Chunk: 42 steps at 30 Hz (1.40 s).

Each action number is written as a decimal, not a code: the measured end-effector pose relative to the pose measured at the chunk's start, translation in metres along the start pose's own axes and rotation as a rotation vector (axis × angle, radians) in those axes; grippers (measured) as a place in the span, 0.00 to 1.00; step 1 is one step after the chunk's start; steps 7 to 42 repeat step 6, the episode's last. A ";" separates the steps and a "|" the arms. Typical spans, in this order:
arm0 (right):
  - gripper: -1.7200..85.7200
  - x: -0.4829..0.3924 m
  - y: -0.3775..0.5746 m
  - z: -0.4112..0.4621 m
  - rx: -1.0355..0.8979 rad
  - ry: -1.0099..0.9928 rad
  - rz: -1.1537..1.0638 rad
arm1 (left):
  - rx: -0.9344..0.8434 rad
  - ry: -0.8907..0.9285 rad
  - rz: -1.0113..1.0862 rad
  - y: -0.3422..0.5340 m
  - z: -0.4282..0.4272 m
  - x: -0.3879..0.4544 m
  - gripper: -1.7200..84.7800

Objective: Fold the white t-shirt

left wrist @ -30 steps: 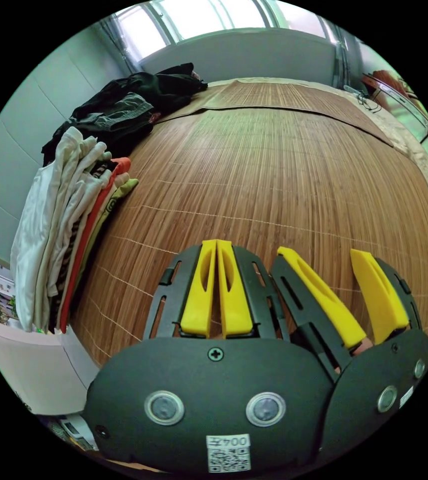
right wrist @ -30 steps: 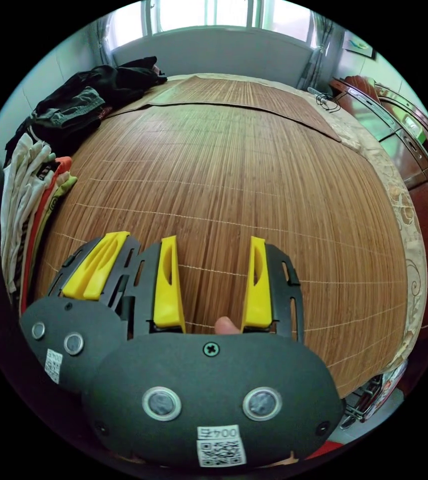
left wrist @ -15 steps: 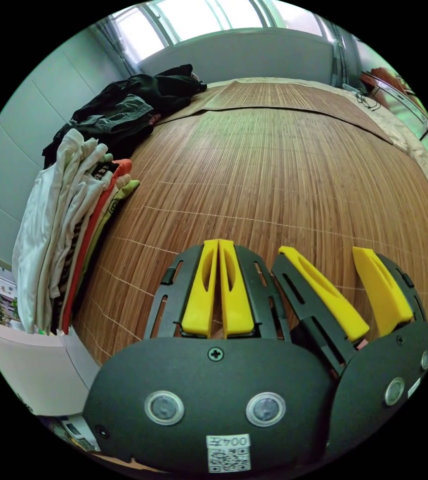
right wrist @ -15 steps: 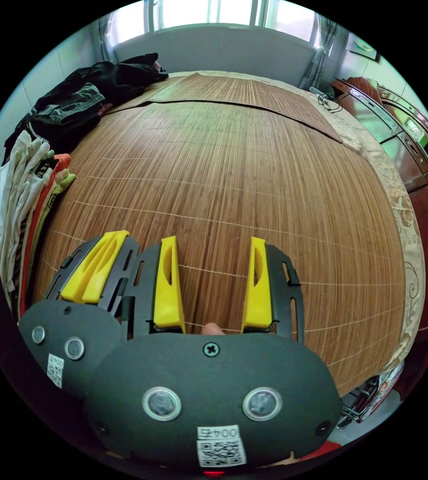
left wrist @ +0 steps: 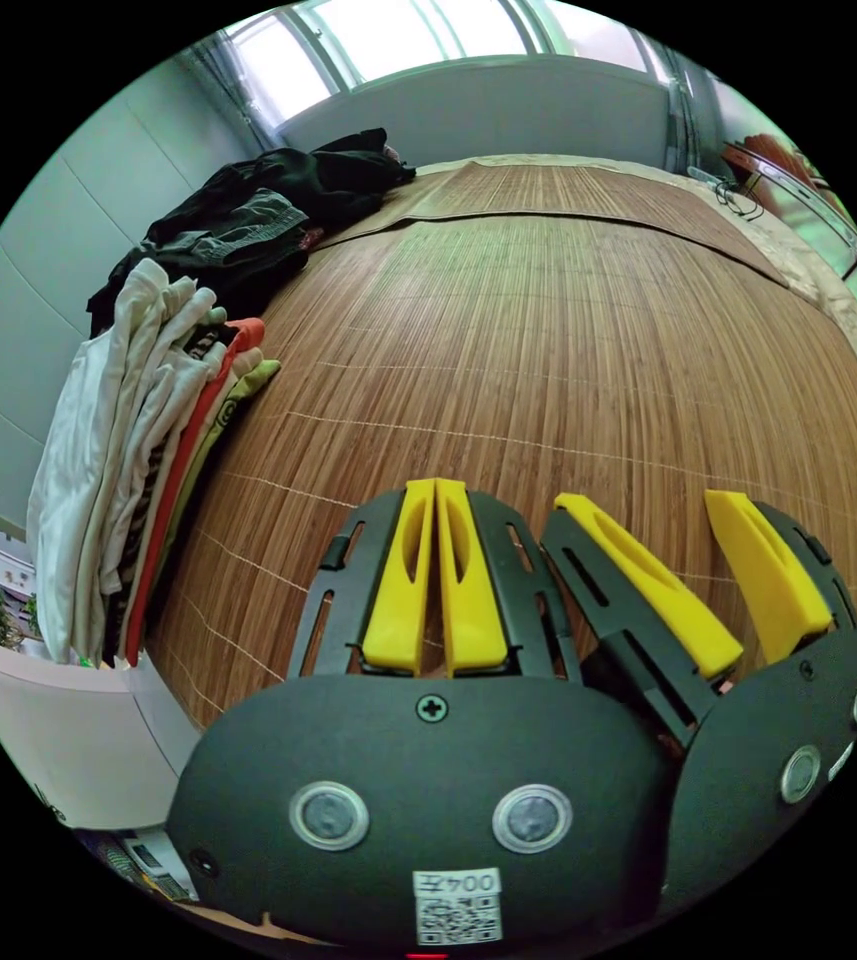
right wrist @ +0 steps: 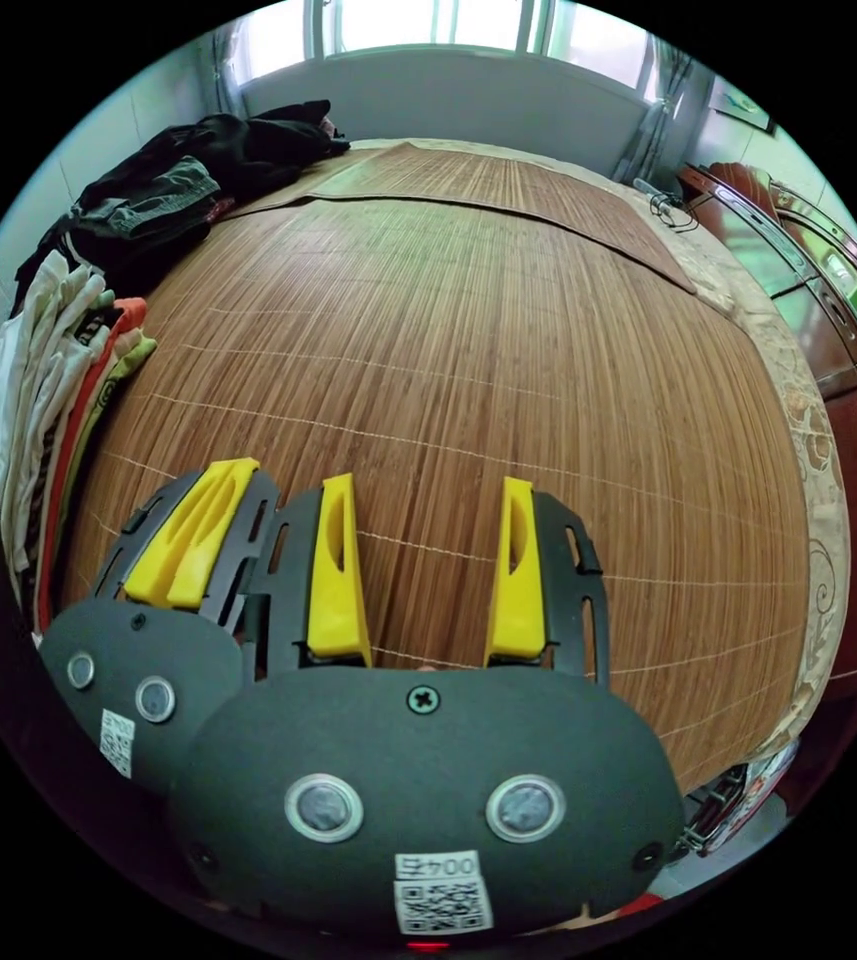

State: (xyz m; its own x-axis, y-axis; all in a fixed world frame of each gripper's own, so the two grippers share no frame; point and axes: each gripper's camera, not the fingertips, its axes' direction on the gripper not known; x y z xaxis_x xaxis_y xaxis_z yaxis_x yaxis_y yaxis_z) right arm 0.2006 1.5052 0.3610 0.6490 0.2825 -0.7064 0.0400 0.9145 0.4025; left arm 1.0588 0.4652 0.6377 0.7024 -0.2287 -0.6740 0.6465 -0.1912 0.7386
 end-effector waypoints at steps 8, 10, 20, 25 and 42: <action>0.24 0.007 -0.028 0.009 -0.086 0.006 -0.018 | -0.002 0.008 0.002 -0.006 0.007 0.002 0.03; 0.24 0.007 -0.028 0.009 -0.086 0.006 -0.018 | -0.002 0.008 0.002 -0.006 0.007 0.002 0.03; 0.24 0.007 -0.028 0.009 -0.086 0.006 -0.018 | -0.002 0.008 0.002 -0.006 0.007 0.002 0.03; 0.24 0.007 -0.028 0.009 -0.086 0.006 -0.018 | -0.002 0.008 0.002 -0.006 0.007 0.002 0.03; 0.24 0.007 -0.028 0.009 -0.086 0.006 -0.018 | -0.002 0.008 0.002 -0.006 0.007 0.002 0.03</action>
